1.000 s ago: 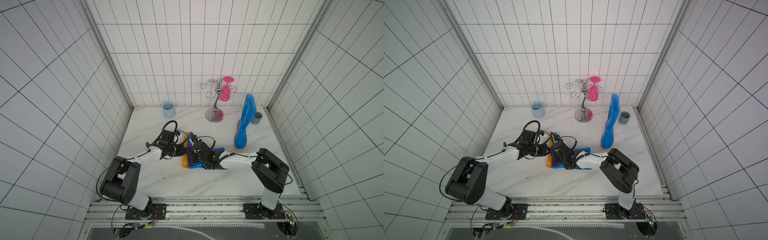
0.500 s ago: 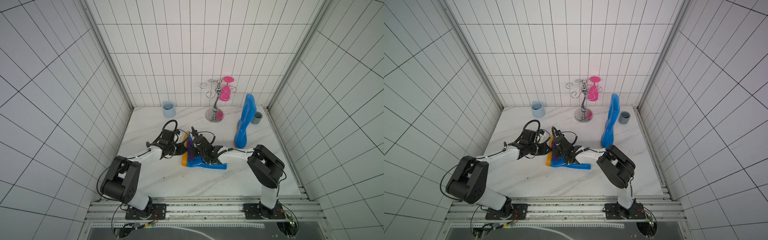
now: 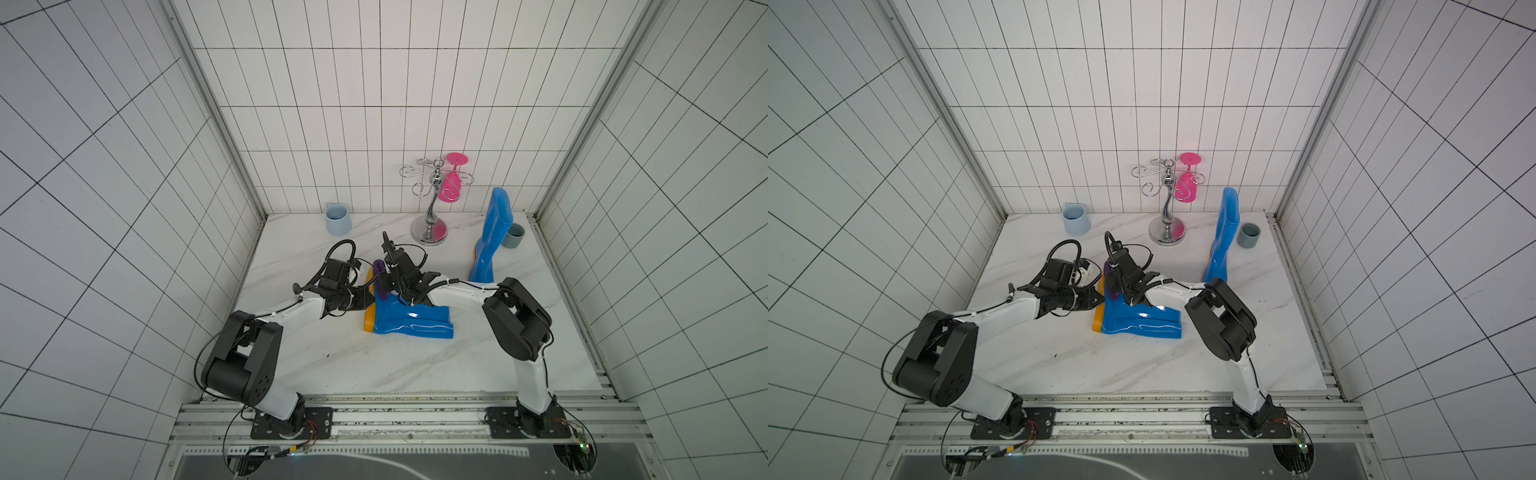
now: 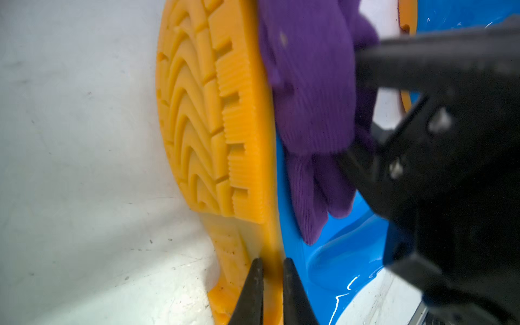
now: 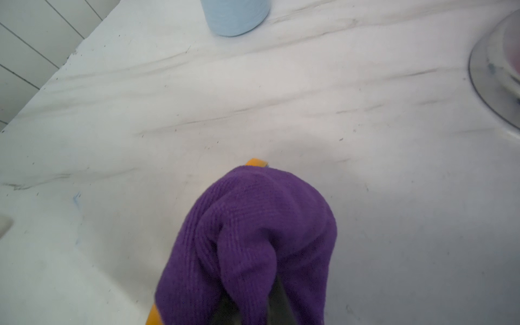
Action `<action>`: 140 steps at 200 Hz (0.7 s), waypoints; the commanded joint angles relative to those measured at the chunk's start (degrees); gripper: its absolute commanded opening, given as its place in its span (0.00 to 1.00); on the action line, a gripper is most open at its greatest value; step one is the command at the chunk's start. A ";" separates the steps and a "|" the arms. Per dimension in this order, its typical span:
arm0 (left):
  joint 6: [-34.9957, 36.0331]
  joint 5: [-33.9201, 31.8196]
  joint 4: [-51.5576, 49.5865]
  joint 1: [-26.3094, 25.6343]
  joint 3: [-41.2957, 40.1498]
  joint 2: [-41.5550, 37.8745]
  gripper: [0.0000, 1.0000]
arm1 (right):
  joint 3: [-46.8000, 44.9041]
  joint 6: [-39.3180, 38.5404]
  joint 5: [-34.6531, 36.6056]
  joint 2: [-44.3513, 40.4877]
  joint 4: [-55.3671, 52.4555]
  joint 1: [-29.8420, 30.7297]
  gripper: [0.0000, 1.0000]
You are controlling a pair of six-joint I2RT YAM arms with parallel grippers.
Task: Wipe the rubber boots with a cloth
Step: Wipe the dirt off the rubber boot.
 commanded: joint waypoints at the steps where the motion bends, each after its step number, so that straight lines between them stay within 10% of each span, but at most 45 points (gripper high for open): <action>1: 1.34 -3.97 -5.34 -0.82 -1.43 3.42 0.13 | 9.57 -1.13 -1.51 3.10 -0.76 -1.74 0.00; 140: 1.45 -4.09 -5.37 -0.73 -1.07 3.22 0.13 | 0.85 3.48 -6.69 -0.60 -1.85 -0.39 0.00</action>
